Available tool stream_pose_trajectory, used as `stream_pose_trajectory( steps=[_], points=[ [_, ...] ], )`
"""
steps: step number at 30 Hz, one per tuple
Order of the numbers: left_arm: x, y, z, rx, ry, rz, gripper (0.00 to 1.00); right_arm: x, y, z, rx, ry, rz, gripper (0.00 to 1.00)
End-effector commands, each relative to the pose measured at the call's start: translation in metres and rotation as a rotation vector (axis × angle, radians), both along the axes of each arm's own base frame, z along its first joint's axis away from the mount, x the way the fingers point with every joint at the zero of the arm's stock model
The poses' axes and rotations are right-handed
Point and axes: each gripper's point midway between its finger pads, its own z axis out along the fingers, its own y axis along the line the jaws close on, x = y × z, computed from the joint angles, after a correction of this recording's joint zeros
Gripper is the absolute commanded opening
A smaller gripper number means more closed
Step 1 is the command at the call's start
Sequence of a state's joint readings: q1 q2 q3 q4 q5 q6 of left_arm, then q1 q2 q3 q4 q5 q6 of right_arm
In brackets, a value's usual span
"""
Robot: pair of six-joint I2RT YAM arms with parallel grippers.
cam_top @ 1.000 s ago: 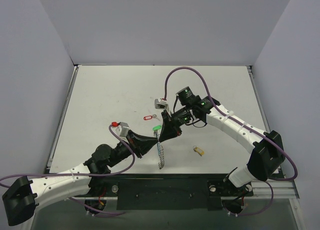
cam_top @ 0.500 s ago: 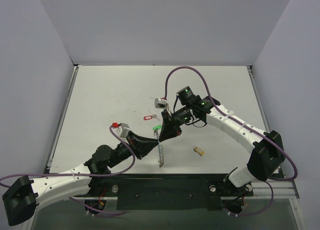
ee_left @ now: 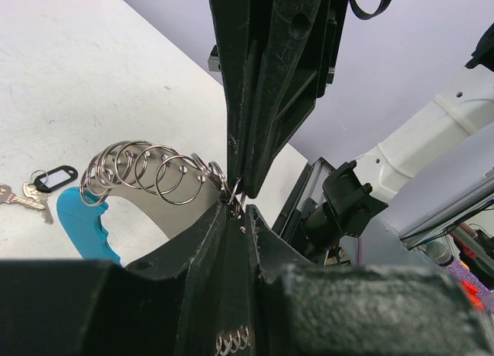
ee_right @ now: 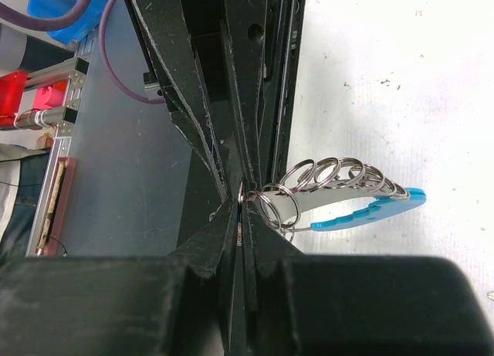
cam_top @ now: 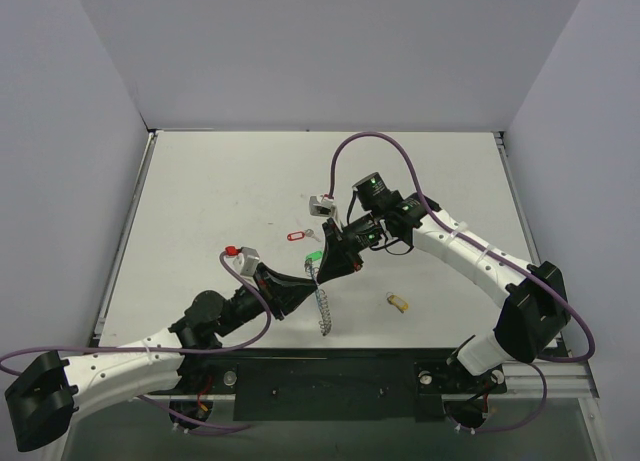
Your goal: Put the keys on the keyring
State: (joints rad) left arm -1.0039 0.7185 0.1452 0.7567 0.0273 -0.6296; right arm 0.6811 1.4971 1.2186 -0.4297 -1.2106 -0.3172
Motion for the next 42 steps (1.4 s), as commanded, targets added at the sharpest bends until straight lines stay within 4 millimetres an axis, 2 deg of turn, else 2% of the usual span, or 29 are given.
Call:
stream_pose_trajectory(
  steps=[1, 17, 35, 42],
  points=[
    [0.001, 0.001, 0.022, -0.069, -0.033, 0.003, 0.24, -0.007, -0.001, 0.019, 0.074, -0.011, 0.032, 0.00],
    [0.005, 0.011, 0.029, -0.117, -0.044, 0.051, 0.24, -0.006, 0.000, 0.018, 0.069, -0.008, 0.028, 0.00],
    [0.004, 0.004, 0.029, -0.115, -0.038, 0.026, 0.24, -0.006, 0.001, 0.016, 0.067, -0.003, 0.026, 0.00],
    [0.004, 0.004, 0.030, -0.116, -0.041, 0.026, 0.19, -0.007, 0.001, 0.018, 0.070, -0.004, 0.029, 0.00]
  ],
)
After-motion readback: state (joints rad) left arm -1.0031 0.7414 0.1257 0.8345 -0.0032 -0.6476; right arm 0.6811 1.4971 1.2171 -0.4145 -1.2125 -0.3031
